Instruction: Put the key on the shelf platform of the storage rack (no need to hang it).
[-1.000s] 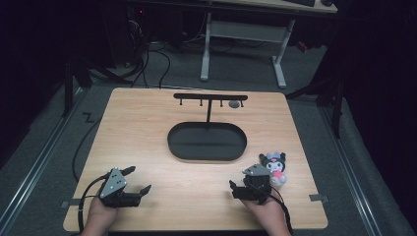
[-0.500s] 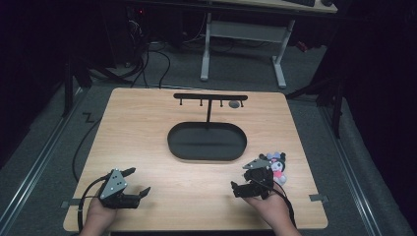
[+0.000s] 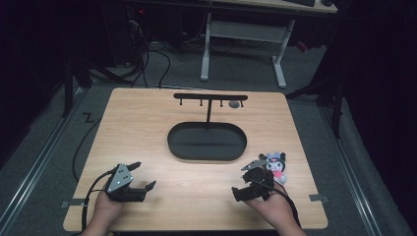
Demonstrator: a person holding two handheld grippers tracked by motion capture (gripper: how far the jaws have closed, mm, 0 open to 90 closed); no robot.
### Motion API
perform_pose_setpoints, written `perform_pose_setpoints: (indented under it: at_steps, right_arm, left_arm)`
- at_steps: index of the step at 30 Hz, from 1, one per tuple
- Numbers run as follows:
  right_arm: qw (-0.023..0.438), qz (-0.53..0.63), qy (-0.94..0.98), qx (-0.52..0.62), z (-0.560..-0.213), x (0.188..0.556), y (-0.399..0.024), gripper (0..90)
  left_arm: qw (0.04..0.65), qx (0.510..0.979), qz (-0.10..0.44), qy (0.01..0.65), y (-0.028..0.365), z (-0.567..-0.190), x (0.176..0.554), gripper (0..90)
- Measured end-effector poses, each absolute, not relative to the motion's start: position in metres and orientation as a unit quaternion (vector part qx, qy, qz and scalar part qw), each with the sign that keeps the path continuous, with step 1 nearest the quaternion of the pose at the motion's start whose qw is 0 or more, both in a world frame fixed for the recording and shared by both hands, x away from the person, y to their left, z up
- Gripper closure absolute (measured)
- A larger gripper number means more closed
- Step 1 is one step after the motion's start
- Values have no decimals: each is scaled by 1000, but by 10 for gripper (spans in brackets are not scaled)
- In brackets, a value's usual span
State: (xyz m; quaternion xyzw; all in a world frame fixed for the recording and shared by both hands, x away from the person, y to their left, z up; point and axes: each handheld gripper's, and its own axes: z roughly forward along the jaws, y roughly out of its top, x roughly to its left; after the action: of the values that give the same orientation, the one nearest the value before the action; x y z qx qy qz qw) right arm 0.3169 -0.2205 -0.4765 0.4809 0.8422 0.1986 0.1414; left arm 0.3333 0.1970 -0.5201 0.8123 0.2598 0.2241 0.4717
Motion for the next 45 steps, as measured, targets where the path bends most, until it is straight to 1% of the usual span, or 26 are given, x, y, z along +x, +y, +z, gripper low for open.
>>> perform_pose_setpoints:
  at_steps: [12, 20, 23, 34, 45]
  right_arm:
    - [109, 196, 839, 495, -474, 318, -222, 61]
    - [96, 209, 829, 510, -473, 317, -226, 69]
    - [99, 207, 831, 507, -473, 316, -226, 71]
    - [98, 203, 831, 508, -467, 315, -229, 77]
    - [99, 170, 825, 530, -461, 310, -255, 113]
  left_arm:
    - [468, 815, 223, 261, 195, -521, 334, 154]
    - [471, 812, 221, 266, 205, -519, 325, 151]
    - [475, 807, 221, 273, 209, -518, 325, 151]
    - [464, 813, 224, 272, 214, -519, 321, 150]
    - [470, 811, 219, 273, 214, -518, 320, 150]
